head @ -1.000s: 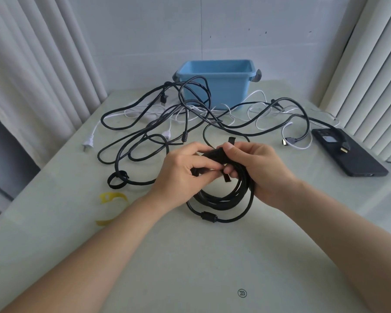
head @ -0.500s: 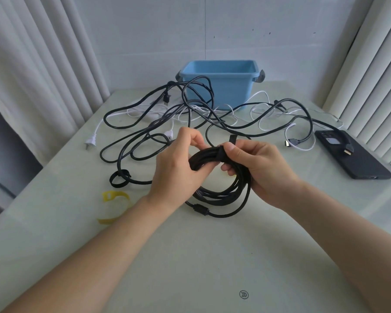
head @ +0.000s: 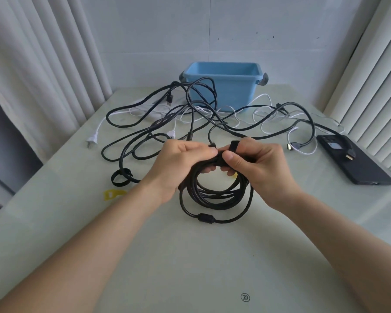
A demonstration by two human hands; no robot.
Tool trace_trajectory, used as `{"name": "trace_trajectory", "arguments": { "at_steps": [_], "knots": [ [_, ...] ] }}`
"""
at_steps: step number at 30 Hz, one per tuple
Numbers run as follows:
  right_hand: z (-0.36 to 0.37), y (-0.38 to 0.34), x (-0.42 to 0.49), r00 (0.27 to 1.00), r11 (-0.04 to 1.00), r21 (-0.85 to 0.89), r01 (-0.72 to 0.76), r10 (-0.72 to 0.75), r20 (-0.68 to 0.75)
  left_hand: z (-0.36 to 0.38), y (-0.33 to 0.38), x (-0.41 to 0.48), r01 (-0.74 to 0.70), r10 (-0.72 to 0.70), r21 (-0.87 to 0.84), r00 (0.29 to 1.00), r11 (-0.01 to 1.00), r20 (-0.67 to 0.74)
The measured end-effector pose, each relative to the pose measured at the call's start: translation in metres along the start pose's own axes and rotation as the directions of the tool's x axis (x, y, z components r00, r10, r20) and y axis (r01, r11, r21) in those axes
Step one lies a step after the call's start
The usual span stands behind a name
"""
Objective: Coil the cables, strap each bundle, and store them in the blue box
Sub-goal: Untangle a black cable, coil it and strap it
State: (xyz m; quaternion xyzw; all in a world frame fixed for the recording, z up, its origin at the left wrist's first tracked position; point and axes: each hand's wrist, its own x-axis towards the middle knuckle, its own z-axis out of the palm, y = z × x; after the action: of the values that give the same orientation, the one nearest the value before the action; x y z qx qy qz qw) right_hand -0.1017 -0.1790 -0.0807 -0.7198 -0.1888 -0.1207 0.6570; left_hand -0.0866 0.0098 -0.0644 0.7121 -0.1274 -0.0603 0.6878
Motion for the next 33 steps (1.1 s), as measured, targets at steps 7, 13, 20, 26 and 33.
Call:
{"name": "trace_trajectory", "arguments": {
  "at_steps": [7,13,20,26,33],
  "knots": [
    [0.011,-0.01,-0.007,0.986,0.982,-0.091,0.166,-0.166,0.012,-0.001,0.006,0.001,0.077,-0.08,-0.081,0.996,0.994,-0.043],
    [0.016,-0.018,-0.003,1.0,0.999,-0.029,0.031,-0.031,0.005,0.012,0.009,-0.005,-0.19,0.202,0.07,0.946,0.979,-0.255],
    [0.017,-0.019,-0.005,0.982,0.979,0.112,-0.173,0.179,-0.052,0.01,-0.002,-0.006,-0.334,0.353,0.122,0.914,0.934,-0.2],
    [0.015,-0.018,-0.006,0.943,0.921,0.272,-0.28,0.316,-0.1,-0.003,-0.012,-0.002,-0.421,0.44,0.246,0.897,0.873,-0.026],
    [0.011,-0.017,-0.006,0.924,0.884,0.332,-0.33,0.374,-0.077,-0.004,-0.015,0.0,-0.495,0.501,0.287,0.864,0.82,0.057]
  ]
}}
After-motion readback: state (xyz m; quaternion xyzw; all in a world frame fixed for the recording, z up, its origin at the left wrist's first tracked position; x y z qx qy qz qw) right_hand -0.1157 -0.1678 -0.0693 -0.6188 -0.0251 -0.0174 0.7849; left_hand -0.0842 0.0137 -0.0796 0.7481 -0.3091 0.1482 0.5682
